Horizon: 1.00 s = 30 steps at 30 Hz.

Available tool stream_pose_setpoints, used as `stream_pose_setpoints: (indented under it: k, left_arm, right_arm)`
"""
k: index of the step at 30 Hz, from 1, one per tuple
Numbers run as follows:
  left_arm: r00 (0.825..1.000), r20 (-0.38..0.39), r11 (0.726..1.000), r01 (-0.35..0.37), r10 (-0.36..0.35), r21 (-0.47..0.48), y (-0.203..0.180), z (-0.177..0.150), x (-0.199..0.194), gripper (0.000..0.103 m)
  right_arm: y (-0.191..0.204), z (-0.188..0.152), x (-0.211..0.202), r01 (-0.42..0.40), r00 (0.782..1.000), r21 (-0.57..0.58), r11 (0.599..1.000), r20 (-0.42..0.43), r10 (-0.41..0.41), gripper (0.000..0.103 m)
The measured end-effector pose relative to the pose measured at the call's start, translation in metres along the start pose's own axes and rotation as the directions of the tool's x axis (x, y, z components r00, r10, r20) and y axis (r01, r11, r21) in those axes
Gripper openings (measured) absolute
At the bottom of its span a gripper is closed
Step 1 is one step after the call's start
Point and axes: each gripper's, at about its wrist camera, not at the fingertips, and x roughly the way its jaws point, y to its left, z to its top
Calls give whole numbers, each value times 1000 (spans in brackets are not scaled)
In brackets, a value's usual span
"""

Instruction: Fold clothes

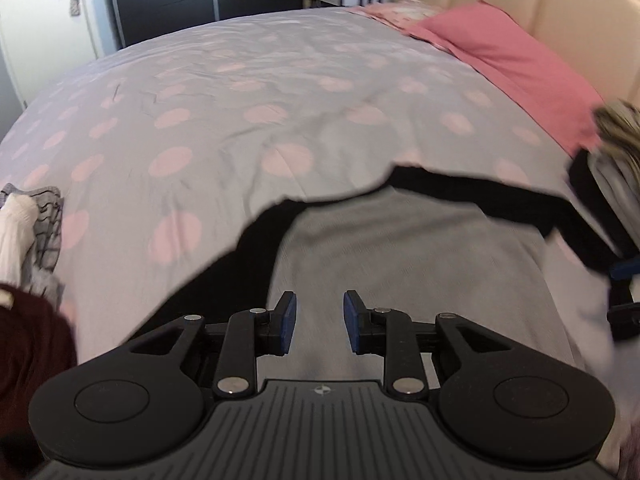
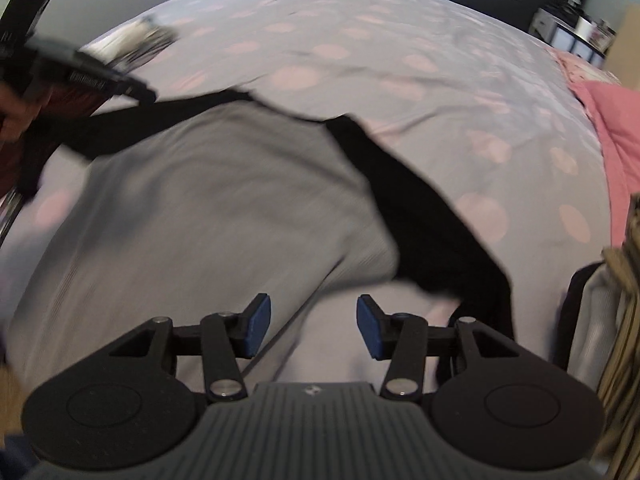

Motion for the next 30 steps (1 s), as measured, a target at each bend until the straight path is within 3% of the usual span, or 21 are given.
stream_pose_setpoints:
  k: [7, 12, 19, 22, 26, 30]
  left_arm:
    - [999, -16, 999, 37, -37, -21, -22, -76, -51, 24]
    - [994, -90, 998, 54, -56, -33, -33, -135, -70, 24]
    - [975, -212, 997, 58, -67, -46, -47, -184, -78, 24]
    - [966, -251, 997, 58, -67, -41, -53, -197, -76, 24]
    - [951, -301, 998, 59, -67, -35, -62, -213, -74, 25]
    - [934, -351, 998, 60, -66, -28, -70, -230, -72, 30]
  right_arm:
    - [59, -89, -37, -81, 997, -220, 972, -27, 77, 44]
    - [87, -138, -44, -73, 996, -461, 884, -81, 40, 44]
    - [93, -182, -35, -71, 990, -596, 800, -141, -17, 44]
    - [91, -190, -28, -59, 989, -604, 795, -143, -35, 37]
    - [89, -193, -23, -44, 993, -587, 809, -117, -31, 13]
    - [86, -185, -41, -44, 998, -546, 837, -68, 8, 9]
